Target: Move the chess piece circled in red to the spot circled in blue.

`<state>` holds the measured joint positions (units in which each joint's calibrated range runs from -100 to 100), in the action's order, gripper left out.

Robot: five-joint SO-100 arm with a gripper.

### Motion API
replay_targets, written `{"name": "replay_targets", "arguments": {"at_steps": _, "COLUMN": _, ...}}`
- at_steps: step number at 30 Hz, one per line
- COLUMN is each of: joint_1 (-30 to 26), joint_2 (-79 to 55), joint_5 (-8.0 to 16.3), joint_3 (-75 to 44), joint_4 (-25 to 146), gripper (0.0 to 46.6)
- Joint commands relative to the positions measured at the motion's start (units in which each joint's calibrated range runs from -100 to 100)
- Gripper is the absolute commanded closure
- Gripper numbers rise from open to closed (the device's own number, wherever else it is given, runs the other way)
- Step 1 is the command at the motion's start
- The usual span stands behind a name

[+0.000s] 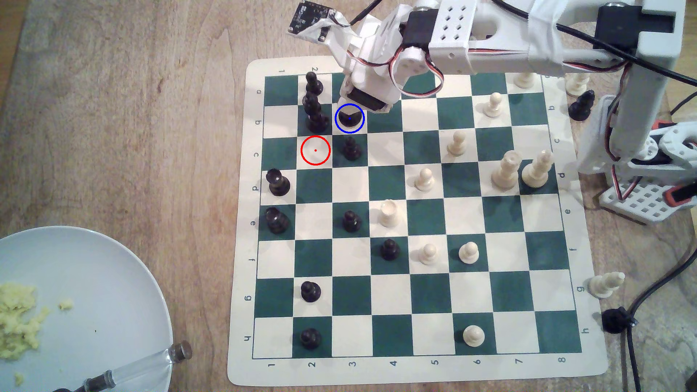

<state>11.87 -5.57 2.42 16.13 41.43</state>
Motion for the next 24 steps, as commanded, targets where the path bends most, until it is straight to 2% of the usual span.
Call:
{"name": "replay_targets", "arguments": {"at_steps": 1, "joint_1": 0.1, "joint_2": 3.1, "joint_5": 0.2, "joint_3": -0.4, "joint_4": -0.1, "gripper": 32.9}}
{"name": "replay_targets", "arguments": {"at_steps": 10, "joint_1": 0.1, "joint_2": 6.4, "joint_5": 0.6, "joint_3": -0.4, "joint_4": 3.8, "gripper": 28.7}}
{"name": "replay_targets", "arguments": {"at_steps": 14, "joint_1": -0.3, "joint_2": 9.7, "joint_5": 1.4, "joint_3": 0.5, "joint_4": 6.1, "gripper": 25.8}}
{"name": "replay_targets", "arguments": {"at_steps": 17, "joint_1": -1.4, "joint_2": 13.9, "joint_5": 1.7, "joint_3": 1.8, "joint_4": 8.9, "gripper": 25.2}}
{"name": "replay_targets", "arguments": {"at_steps": 19, "joint_1": -2.2, "joint_2": 17.9, "joint_5": 1.7, "joint_3": 5.6, "joint_4": 9.0, "gripper": 25.8}}
{"name": "replay_targets", "arguments": {"at_steps": 20, "joint_1": -3.9, "joint_2": 23.8, "joint_5": 1.6, "joint_3": 12.4, "joint_4": 9.1, "gripper": 28.6}}
{"name": "replay_targets", "arguments": {"at_steps": 24, "joint_1": -7.3, "joint_2": 37.2, "joint_5": 1.5, "joint_3": 29.3, "joint_4": 6.7, "gripper": 27.9}}
